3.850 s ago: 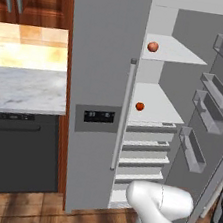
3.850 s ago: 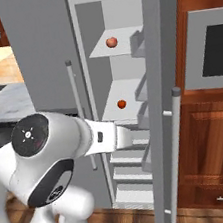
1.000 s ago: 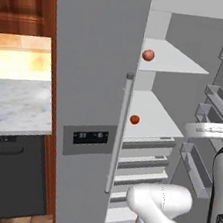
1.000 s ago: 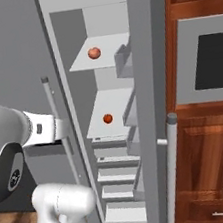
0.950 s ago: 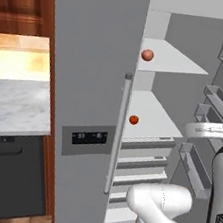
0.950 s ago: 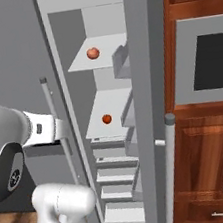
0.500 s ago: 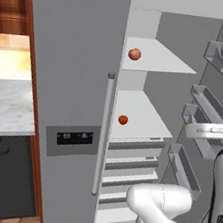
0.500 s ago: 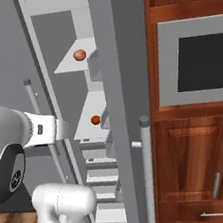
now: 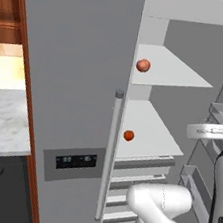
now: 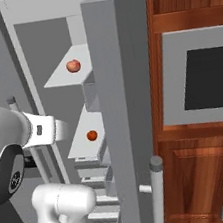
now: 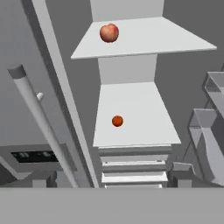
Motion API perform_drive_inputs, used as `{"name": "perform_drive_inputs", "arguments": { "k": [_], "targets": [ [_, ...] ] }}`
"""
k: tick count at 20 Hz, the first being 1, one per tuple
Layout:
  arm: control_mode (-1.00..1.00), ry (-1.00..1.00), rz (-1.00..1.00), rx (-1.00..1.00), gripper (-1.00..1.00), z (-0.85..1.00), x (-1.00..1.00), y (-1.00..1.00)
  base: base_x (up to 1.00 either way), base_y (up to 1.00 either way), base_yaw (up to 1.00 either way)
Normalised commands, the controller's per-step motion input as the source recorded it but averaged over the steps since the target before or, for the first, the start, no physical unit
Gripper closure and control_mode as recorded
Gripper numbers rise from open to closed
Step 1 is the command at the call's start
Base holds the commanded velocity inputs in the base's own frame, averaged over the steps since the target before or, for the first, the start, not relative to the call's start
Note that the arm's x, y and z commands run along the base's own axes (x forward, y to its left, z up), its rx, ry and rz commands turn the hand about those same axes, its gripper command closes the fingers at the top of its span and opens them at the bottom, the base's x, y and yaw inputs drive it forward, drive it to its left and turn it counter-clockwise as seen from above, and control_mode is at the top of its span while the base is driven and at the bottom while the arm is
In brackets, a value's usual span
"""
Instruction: Retrieve the peach and apple from the fridge and place them into the bowl on the dining table.
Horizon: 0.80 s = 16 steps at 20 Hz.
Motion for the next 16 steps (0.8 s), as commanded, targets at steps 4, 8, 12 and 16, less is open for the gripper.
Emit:
{"name": "perform_drive_inputs", "arguments": {
  "k": [4,8,12,16],
  "targets": [
    [1.00,0.00,0.00,0.00,-1.00,0.00,0.00,0.00,0.87,0.00,0.00],
    [1.00,0.00,0.00,0.00,-1.00,0.00,0.00,0.00,0.81,0.00,0.00],
    [-1.00,0.12,0.03,0.00,-1.00,0.00,0.65,0.00,0.00,0.00,0.00],
    [-1.00,0.14,0.09,0.00,-1.00,0.04,0.48,0.00,0.00,0.00,0.00]
  ]
}}
